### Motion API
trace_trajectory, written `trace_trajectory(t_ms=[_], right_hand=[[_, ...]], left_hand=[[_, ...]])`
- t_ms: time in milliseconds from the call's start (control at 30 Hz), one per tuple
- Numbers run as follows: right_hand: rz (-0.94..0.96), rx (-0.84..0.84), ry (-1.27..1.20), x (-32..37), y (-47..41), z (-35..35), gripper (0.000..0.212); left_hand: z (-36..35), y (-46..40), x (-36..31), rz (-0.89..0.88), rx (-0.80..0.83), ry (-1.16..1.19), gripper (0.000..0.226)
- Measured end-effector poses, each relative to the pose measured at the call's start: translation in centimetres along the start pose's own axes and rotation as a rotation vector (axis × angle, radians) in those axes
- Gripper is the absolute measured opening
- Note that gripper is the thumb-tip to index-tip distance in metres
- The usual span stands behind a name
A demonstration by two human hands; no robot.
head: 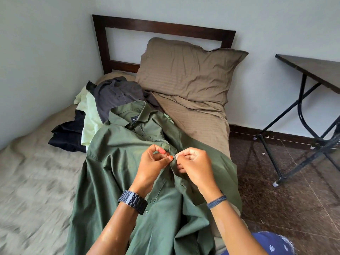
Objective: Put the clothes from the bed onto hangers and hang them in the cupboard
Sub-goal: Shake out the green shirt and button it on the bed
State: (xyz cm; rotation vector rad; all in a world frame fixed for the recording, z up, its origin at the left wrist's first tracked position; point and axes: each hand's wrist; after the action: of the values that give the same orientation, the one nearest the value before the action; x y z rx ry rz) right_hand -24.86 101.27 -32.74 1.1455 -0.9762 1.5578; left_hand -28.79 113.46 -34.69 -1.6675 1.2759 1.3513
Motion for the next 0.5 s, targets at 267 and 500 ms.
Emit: trace_trajectory(t_ms=[267, 500], right_hand=[[0.017, 0.008, -0.205, 1.1, -1.3, 0.6, 0.008], [0.593, -0.061, 0.627, -0.1, -1.6, 1.3, 0.015]], left_hand=[[-0.7, -2.6, -1.8, -0.005, 0.125, -0.021, 0.031], [-1.5, -3.0, -1.0, 0.044, 0.098, 0.112, 0.027]])
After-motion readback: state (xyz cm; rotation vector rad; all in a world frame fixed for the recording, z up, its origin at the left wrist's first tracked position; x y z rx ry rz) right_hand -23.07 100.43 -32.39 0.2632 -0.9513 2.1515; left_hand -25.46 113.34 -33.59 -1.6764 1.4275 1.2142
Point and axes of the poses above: each hand's wrist, its own y-axis away from the middle knuckle, its own z-axis out of the back of the hand, x = y × z, and after that the axes turned 6 degrees about z, right-handed
